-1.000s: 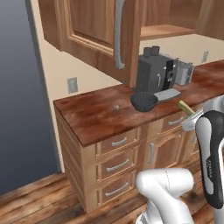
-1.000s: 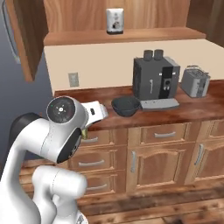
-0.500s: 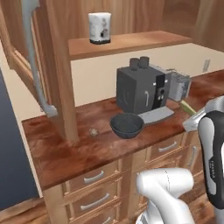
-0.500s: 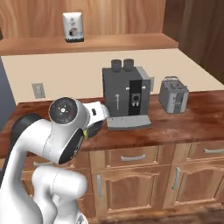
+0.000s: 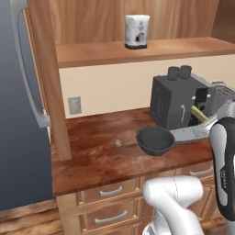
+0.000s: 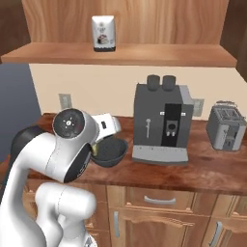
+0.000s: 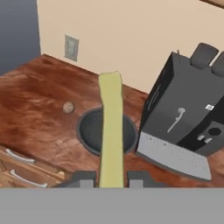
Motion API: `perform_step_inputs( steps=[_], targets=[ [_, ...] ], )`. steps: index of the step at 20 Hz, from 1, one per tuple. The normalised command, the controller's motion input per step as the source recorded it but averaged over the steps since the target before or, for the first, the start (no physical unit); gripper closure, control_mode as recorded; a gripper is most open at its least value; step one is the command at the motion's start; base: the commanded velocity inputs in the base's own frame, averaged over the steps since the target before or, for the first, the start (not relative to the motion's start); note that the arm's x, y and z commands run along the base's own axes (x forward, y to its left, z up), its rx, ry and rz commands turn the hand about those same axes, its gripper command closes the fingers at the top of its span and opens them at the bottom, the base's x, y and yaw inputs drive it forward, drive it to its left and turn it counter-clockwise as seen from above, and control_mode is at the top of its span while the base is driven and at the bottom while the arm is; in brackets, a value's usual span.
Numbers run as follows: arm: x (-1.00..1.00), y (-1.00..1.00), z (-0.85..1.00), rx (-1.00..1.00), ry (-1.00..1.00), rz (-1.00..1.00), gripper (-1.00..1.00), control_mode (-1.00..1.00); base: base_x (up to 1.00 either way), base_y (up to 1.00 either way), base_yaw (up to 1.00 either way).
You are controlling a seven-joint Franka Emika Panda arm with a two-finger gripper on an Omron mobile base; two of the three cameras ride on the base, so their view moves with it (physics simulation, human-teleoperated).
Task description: Pick the egg and butter from the fridge and place them by the bowl for mixing.
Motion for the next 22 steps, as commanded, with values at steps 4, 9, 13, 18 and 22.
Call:
perform_step_inputs(
  steps=[4, 9, 13, 18, 22],
  targets=[
    [0.00, 0.00, 0.00, 0.00, 0.00, 0.00, 1.00, 1.00, 0.00, 0.00, 0.08],
    [0.01, 0.46, -0.02, -0.01, 0.06, 0.00, 1.00, -1.00, 0.00, 0.00, 0.00],
    [0.11, 0.99, -0.30, -0.05, 0.13, 0.00, 1.00, -1.00, 0.00, 0.00, 0.00],
    [0.14, 0.84, -0.31, -0.05, 0.16, 0.01, 1.00, -1.00, 0.00, 0.00, 0.00],
    [0.14, 0.52, -0.55, -0.15, 0.13, 0.02, 1.00, -1.00, 0.00, 0.00, 0.00]
  ],
)
